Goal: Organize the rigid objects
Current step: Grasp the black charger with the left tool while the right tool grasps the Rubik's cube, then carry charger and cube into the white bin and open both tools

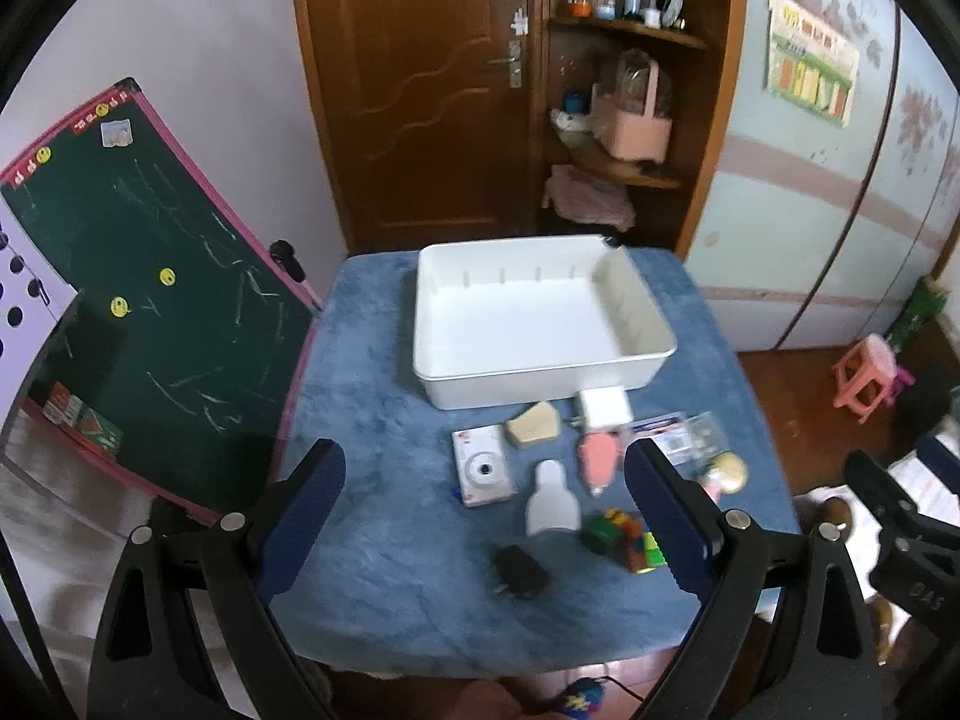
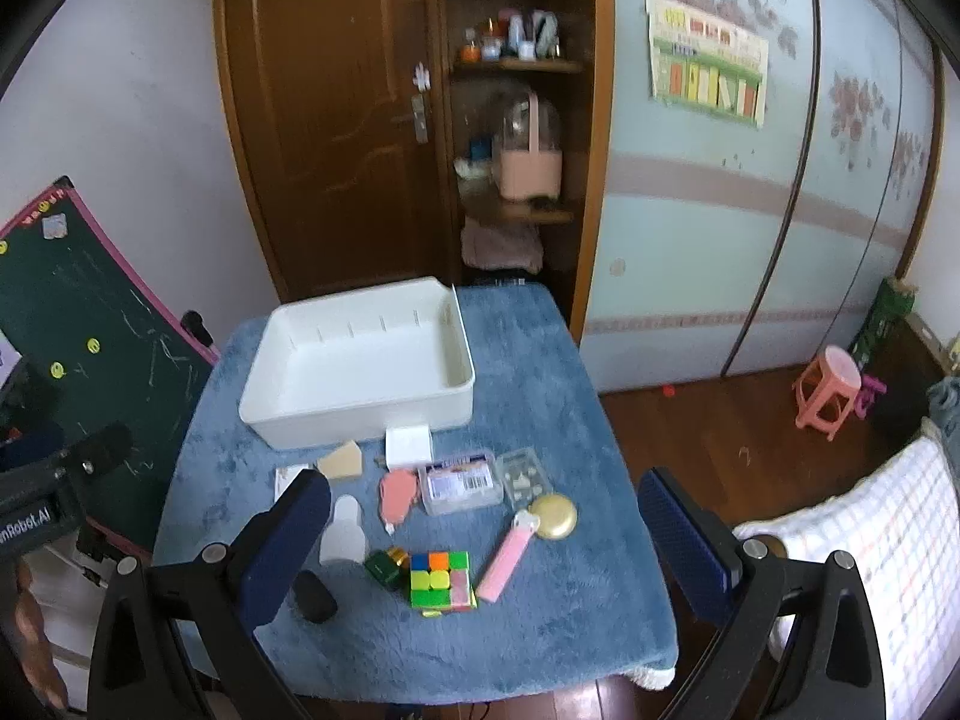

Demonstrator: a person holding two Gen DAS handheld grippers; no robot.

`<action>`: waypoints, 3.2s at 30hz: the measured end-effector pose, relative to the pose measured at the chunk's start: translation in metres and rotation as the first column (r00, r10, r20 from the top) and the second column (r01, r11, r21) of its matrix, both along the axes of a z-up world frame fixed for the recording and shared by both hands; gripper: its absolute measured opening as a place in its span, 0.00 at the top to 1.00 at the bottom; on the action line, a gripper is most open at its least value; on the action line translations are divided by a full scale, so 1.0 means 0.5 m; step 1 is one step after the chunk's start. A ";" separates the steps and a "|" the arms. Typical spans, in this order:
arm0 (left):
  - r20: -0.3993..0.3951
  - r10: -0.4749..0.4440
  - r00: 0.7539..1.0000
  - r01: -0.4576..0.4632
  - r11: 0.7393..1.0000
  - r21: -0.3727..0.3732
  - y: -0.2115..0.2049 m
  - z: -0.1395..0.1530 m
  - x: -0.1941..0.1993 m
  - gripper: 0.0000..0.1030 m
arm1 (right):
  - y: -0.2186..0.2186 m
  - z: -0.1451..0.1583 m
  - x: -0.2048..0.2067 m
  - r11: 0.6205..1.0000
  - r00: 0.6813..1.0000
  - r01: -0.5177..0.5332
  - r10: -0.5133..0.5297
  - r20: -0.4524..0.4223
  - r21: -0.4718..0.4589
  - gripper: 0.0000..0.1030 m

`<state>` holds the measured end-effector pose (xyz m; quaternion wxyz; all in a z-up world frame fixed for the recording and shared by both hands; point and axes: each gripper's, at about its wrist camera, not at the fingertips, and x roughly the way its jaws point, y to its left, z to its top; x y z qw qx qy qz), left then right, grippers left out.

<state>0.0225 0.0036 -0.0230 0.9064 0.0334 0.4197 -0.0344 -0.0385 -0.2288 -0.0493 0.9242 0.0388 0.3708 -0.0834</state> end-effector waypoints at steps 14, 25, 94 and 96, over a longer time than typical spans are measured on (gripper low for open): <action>-0.230 0.039 0.972 -0.063 0.993 -0.098 0.037 -0.212 0.075 0.08 | -0.012 -0.210 0.054 0.995 0.988 -0.061 0.071 -0.135 0.081 0.00; -0.324 -0.354 0.877 0.388 0.921 0.044 -0.038 -0.384 0.072 0.08 | -0.003 -0.385 0.087 0.986 0.952 -0.129 0.153 -0.263 0.107 0.00; 0.046 -0.360 0.932 0.363 0.928 -0.085 -0.029 0.005 0.357 0.35 | 0.039 0.099 0.247 0.998 0.997 -0.061 0.061 0.044 0.003 0.44; 0.075 -0.329 0.941 0.335 0.939 -0.075 -0.037 0.011 0.387 0.35 | 0.043 0.111 0.285 0.998 0.997 -0.059 0.060 0.054 -0.018 0.44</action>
